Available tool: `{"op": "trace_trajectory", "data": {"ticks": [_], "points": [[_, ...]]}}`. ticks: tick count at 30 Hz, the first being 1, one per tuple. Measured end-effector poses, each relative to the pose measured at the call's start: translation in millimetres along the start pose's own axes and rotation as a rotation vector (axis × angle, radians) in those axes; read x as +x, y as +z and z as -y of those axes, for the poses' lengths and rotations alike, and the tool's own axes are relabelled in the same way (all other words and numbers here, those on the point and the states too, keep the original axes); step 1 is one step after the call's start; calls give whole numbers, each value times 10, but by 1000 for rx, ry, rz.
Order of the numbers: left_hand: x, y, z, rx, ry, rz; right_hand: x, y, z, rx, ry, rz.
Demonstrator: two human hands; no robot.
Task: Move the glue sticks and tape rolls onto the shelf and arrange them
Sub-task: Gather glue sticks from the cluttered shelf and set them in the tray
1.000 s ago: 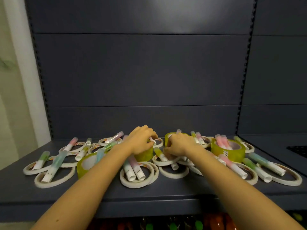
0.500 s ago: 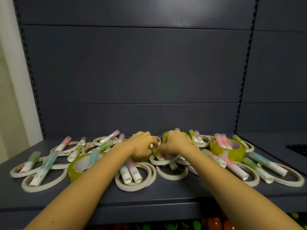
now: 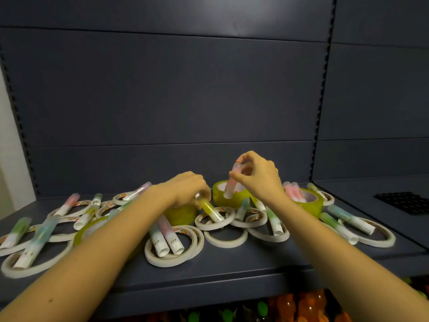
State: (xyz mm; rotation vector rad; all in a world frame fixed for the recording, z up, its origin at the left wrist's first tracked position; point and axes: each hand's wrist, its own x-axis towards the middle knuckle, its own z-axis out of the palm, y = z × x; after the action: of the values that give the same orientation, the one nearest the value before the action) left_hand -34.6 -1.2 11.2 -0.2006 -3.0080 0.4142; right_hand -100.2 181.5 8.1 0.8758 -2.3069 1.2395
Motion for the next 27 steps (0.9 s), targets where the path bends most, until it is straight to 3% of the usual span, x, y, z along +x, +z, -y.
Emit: {"op": "trace_trajectory", "data": {"ticks": [6,11,27], "points": [[-46,-470,-1,-111,-55,41,-62,-258,-169,28,11,-63],[60,-901,-233,-228,0,-56,-122,-678,-400,87,17,-126],[1326,-1046,-2458,-244,-18,-457,-595,-2646,-1859,8,74,-151]]}}
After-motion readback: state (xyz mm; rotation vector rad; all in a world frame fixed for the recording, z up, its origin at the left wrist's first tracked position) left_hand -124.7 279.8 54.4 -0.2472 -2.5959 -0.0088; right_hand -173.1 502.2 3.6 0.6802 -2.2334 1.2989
